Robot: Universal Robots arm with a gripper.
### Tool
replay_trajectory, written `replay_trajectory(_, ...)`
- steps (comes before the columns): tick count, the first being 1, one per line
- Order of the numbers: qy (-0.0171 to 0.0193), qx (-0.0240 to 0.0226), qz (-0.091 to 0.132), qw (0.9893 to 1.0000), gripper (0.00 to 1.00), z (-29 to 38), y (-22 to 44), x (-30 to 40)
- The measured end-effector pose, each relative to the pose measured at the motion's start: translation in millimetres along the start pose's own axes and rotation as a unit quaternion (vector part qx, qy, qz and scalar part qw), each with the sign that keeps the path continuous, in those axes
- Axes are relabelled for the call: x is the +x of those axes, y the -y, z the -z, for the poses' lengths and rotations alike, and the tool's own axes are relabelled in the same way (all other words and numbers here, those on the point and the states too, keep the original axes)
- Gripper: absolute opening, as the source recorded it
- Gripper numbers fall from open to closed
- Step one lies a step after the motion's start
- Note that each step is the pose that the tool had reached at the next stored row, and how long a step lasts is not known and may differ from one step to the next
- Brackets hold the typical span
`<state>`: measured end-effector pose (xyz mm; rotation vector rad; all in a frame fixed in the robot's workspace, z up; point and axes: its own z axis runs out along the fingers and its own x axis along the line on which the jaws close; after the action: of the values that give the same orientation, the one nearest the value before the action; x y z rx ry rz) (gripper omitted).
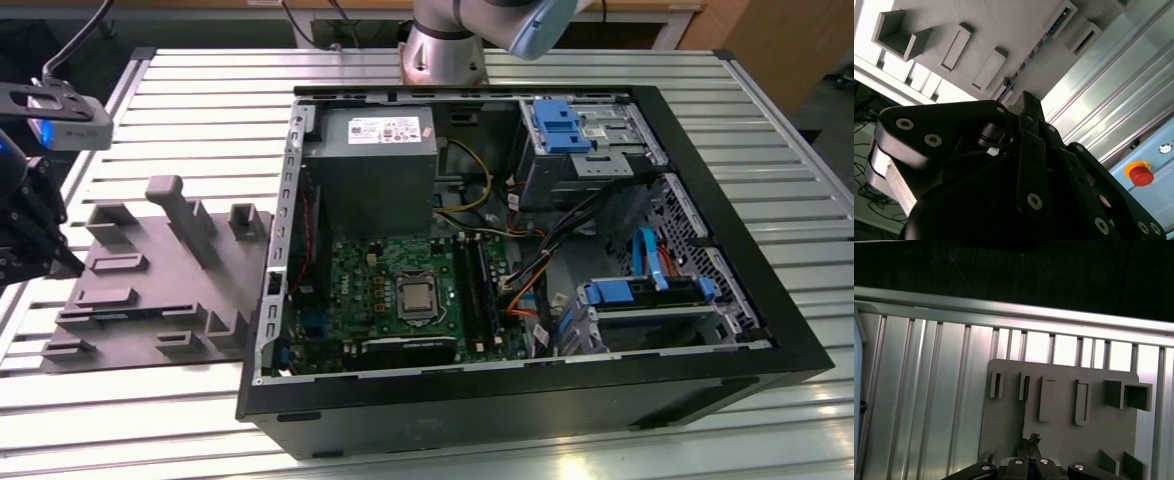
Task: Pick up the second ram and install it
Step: 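Pick up the second ram and move it above second insertion slot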
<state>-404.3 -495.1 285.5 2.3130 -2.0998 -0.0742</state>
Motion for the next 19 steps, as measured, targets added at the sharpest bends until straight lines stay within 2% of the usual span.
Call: replay_trajectory(19, 0.0000, 0.0000, 0.000, 1.0000, 0.11, -7.7, 0.4, 0.2)
